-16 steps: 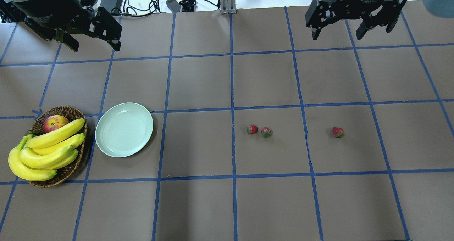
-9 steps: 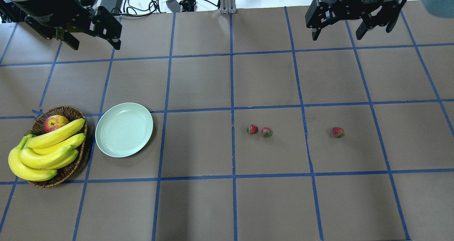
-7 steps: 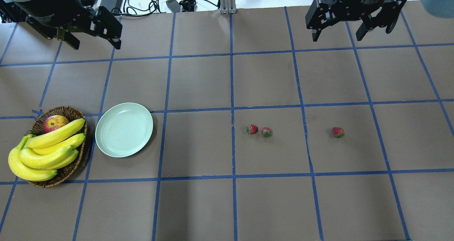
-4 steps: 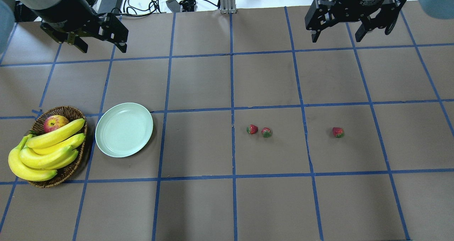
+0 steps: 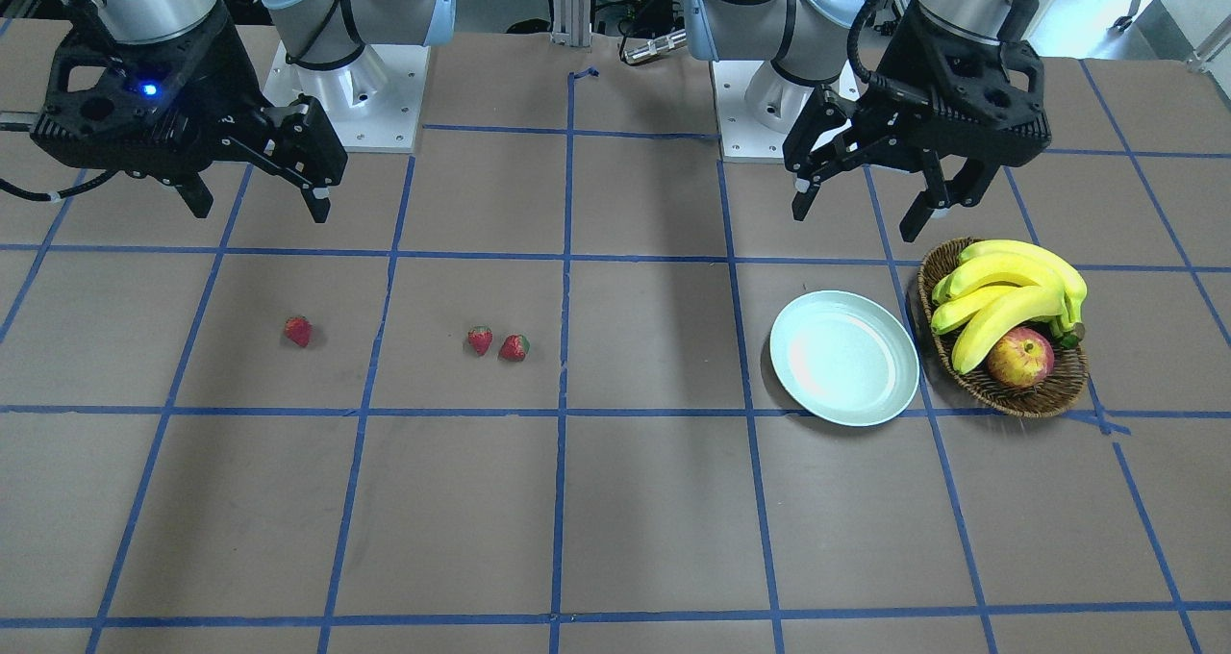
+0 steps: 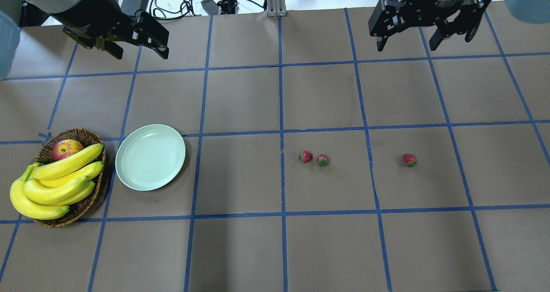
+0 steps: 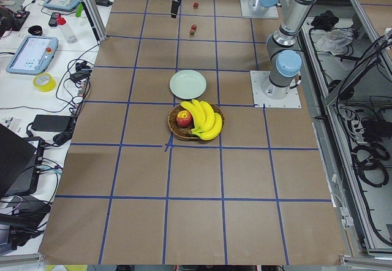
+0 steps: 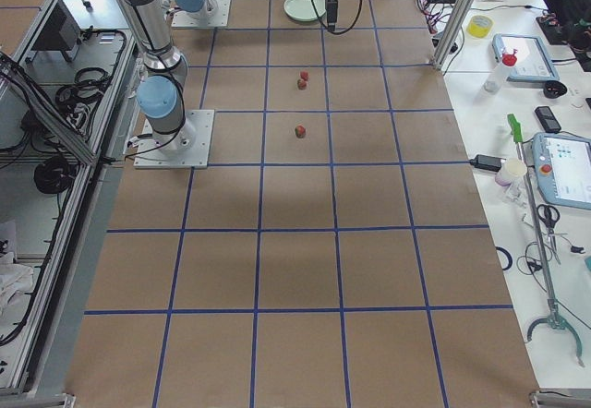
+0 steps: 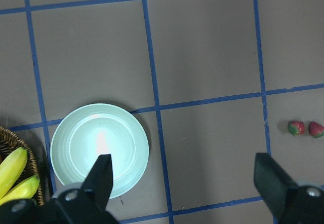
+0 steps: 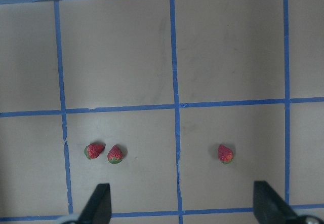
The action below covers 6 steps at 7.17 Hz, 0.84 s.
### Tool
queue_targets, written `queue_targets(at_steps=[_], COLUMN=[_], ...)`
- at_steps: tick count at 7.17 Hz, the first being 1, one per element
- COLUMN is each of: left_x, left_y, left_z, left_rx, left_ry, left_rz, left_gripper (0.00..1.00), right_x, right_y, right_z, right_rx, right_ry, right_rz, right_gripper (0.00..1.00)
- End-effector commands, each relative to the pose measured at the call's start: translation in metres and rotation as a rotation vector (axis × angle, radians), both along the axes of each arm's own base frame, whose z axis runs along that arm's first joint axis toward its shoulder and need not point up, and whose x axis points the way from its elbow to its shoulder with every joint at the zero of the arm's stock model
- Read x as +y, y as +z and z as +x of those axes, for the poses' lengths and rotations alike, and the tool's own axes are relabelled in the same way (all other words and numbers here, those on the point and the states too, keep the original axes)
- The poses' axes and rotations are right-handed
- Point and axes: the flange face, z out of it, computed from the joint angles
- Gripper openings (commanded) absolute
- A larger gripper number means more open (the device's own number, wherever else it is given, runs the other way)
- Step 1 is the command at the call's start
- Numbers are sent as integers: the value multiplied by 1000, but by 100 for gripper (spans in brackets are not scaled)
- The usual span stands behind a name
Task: Collect all strawberries into plate
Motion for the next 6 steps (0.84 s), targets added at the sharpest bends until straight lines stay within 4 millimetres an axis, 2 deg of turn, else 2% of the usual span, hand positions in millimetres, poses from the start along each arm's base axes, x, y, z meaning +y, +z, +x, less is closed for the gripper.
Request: queue_targets(at_steps=[1,2,3,4,5,6], left_x=[0,-3,0,9,11,14], left_y=[3,5,4,11,6,10], left_z=[6,3,3,3,3,2], left_rx=[5,9,3,-17,-20,-21], left_ry=[18,23,12,16,16,15], left_rz=[19,24,29,47,76,78], left_gripper=[100,100,100,100,100,100], right_x=[-1,-1,-1,0,-1,-1], right_y=[-2,-2,-2,-3,-3,-2], right_z=[0,0,-1,1,0,0], right_rx=[0,-1,1,1,1,1], right_ry=[-1,-3,-6,-3,-1,0], right_rz=[3,5,5,10,8,7], right_gripper=[100,100,100,100,100,100])
